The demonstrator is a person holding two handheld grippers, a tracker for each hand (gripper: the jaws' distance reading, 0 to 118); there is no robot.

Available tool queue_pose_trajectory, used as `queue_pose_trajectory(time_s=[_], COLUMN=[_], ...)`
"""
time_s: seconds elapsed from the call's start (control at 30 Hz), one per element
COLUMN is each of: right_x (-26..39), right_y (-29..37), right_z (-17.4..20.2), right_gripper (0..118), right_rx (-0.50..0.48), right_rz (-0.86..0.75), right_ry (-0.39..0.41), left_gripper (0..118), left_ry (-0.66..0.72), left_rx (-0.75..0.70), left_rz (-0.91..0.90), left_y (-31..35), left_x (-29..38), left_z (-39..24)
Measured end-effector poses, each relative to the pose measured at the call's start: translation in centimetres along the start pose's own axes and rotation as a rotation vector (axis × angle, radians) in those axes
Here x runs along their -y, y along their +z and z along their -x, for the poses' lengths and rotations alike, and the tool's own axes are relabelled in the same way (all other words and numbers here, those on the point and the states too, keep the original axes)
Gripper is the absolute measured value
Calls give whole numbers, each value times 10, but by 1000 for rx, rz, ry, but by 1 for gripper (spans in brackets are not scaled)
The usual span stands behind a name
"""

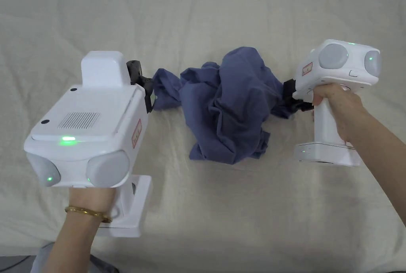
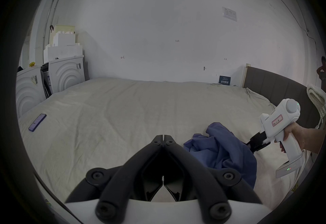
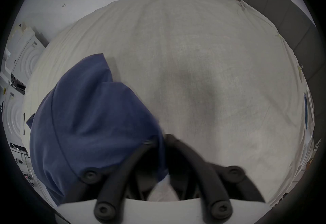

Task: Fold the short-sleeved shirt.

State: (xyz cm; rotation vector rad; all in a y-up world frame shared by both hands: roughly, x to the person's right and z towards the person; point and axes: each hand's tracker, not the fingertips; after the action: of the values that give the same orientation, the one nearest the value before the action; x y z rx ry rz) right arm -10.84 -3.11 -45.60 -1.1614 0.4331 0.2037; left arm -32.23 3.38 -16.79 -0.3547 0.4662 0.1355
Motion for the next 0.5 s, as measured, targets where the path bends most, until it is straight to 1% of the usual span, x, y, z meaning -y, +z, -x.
queue_pose_trajectory(time_s=[0.03, 0.07, 0.13, 0.2, 0.23, 0.3, 0.33, 0.37, 0.4, 0.43, 0.47, 0.5], right_x=[1, -1, -1, -1, -1, -2, -2, -3, -4, -5, -5, -6], right_y=[2, 1, 5, 9, 12, 18, 22, 25, 28, 31, 33, 35], right_z=[0, -3, -4, -6, -7, -7, -7, -7, -8, -10, -11, -13], right_gripper=[3, 3, 2, 2, 2, 2, 2, 2, 2, 2, 2, 2], right_rx=[4, -2, -6, -9, -11, -12, -8, -4, 0, 2, 0, -2], right_rz=[-6, -5, -9, -14, -21, -34, -45, -53, -61, -66, -72, -76], right_ry=[-7, -14, 0, 5, 6, 19, 28, 36, 44, 44, 43, 41], left_gripper=[0, 0, 0, 12, 21, 47, 66, 89, 104, 112, 116, 116], left_ry=[5, 10, 23, 35, 46, 60, 66, 70, 77, 85, 90, 89], left_rx=[-3, 2, 5, 4, 10, 0, 0, 10, 29, 47, 41, 24], left_rz=[10, 25, 42, 79, 102, 149, 190, 230, 284, 325, 379, 417], left_y=[-3, -5, -14, -24, -31, -47, -57, -68, -80, -89, -101, -110], left_x=[-2, -4, -8, -15, -19, -28, -33, -36, -41, -42, -45, -45], left_z=[2, 3, 6, 10, 11, 14, 16, 16, 17, 18, 19, 17])
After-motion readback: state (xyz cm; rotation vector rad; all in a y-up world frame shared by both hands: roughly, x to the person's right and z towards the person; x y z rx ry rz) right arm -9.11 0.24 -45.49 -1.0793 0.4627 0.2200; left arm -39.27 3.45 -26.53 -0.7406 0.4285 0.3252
